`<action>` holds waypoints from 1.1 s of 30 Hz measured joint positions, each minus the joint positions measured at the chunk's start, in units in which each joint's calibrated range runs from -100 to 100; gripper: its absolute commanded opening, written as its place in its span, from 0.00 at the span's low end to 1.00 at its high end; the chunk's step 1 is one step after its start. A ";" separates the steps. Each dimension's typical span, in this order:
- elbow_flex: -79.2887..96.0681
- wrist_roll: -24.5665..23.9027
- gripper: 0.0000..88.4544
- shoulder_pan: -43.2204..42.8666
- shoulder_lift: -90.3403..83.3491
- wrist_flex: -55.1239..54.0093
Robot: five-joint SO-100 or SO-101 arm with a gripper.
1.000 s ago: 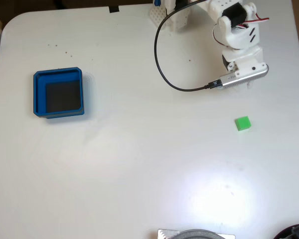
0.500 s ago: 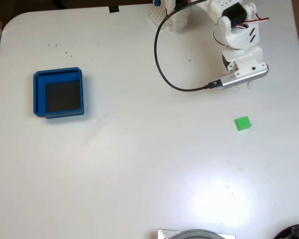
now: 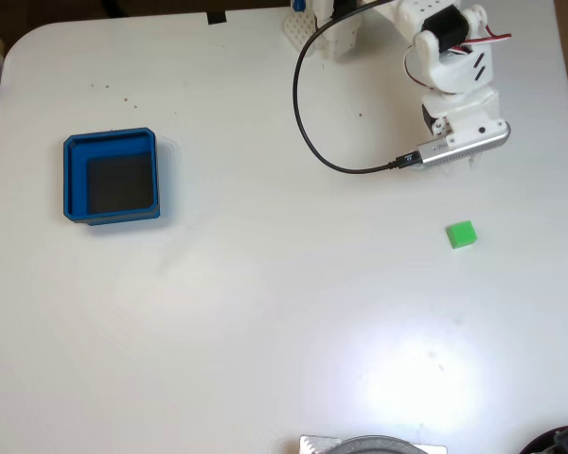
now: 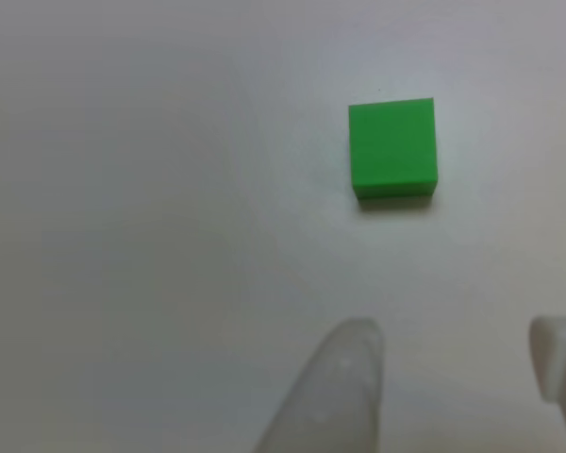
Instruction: Pick up green cube and drop it in the blue box
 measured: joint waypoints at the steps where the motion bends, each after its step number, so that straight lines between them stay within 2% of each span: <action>1: 0.00 0.00 0.20 0.00 0.00 0.00; 22: -0.09 -0.05 0.20 0.00 2.84 -0.33; 33: -0.09 0.20 0.20 0.07 7.27 -8.52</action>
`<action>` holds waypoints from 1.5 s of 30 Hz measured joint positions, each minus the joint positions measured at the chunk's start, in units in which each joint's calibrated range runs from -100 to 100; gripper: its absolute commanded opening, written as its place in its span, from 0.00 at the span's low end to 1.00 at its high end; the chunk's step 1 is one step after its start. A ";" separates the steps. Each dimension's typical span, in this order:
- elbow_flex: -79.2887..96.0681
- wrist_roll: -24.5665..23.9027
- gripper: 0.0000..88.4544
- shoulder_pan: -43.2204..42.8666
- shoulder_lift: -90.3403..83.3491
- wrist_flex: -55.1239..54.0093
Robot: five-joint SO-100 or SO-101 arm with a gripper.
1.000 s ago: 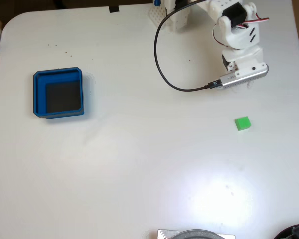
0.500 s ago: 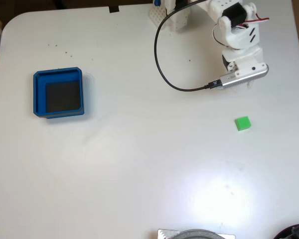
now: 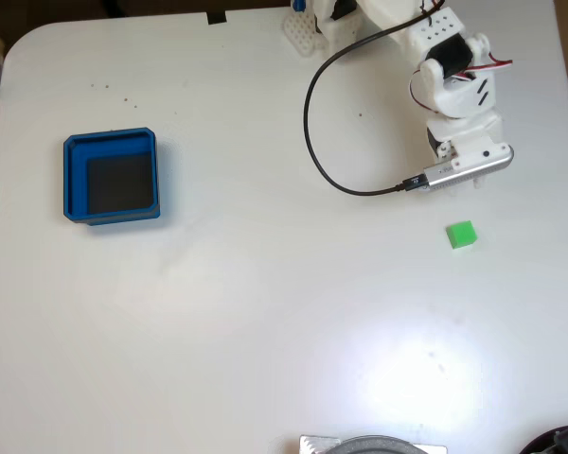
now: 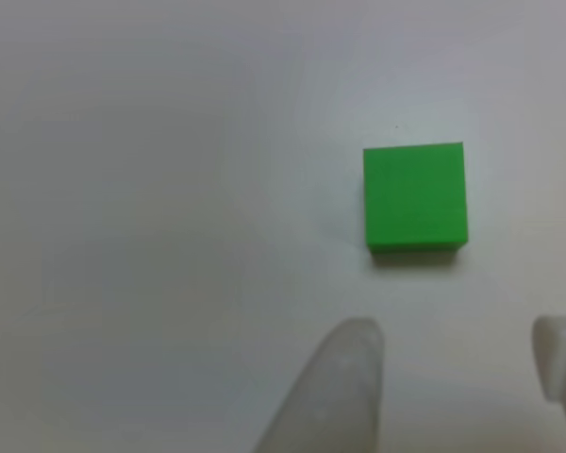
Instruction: Pick up green cube and drop it in the blue box
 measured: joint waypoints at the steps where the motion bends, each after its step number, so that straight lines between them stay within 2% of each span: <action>1: 0.00 -0.05 0.20 0.00 0.00 -0.17; 11: 0.00 -0.10 0.20 0.00 7.18 -6.62; 23: 0.00 -0.10 0.31 -0.07 9.52 -8.52; 39: 0.00 -0.15 0.31 -0.07 16.46 -19.03; 45: 0.00 -0.15 0.31 -0.07 17.88 -19.78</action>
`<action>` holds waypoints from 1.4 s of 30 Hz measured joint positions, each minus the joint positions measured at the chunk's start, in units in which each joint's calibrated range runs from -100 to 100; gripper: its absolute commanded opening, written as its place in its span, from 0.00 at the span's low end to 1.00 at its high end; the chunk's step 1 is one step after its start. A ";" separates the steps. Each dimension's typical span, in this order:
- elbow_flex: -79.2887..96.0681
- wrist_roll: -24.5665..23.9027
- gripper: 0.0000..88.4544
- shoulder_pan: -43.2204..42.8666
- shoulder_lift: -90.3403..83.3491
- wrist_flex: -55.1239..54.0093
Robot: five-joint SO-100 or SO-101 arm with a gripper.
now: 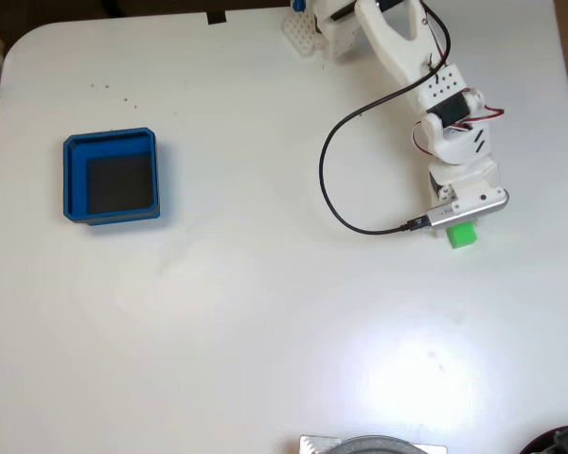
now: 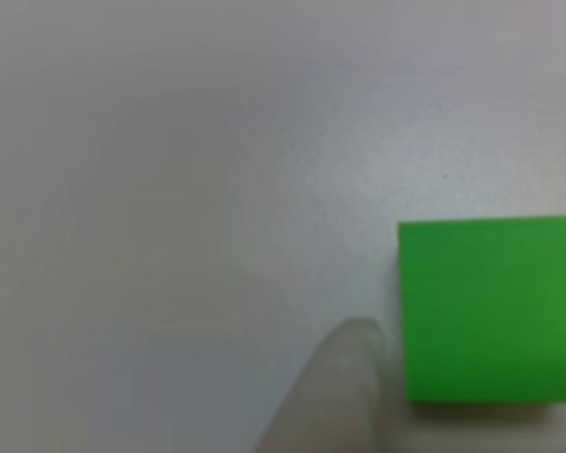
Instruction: Pick up green cube and drop it in the blue box
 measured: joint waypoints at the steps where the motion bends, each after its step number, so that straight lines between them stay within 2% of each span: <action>1: 0.00 0.00 0.31 0.00 0.00 -0.41; 31: 0.00 0.00 0.29 0.00 3.09 -4.96; 42: 0.00 0.00 0.13 0.14 3.09 -4.96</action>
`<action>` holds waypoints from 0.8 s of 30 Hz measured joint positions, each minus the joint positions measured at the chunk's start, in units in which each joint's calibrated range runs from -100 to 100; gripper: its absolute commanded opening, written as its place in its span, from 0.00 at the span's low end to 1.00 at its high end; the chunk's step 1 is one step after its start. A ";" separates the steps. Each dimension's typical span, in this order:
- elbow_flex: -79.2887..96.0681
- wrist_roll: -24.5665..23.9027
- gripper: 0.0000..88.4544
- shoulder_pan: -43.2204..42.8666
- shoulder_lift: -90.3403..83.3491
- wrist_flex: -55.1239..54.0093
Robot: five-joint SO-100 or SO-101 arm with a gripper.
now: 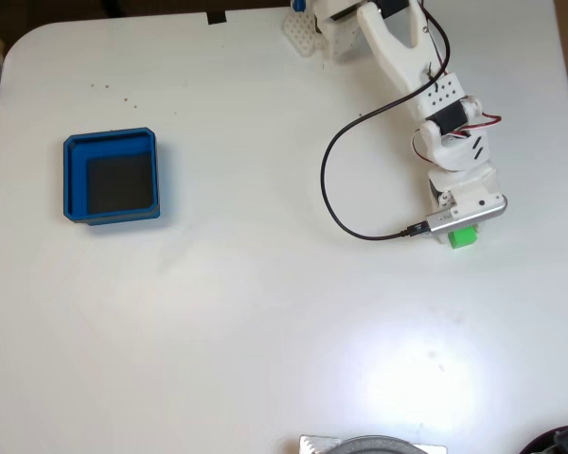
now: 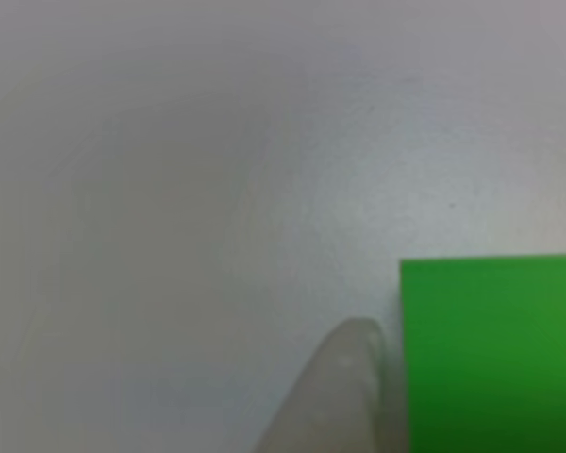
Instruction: Pick up green cube and drop it in the blue box
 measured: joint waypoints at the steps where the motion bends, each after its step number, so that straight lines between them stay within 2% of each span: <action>1: 0.00 0.00 0.12 0.07 0.00 0.00; 10: 0.00 0.00 0.03 0.78 0.00 0.00; 24: 0.00 0.00 0.02 0.78 0.00 0.00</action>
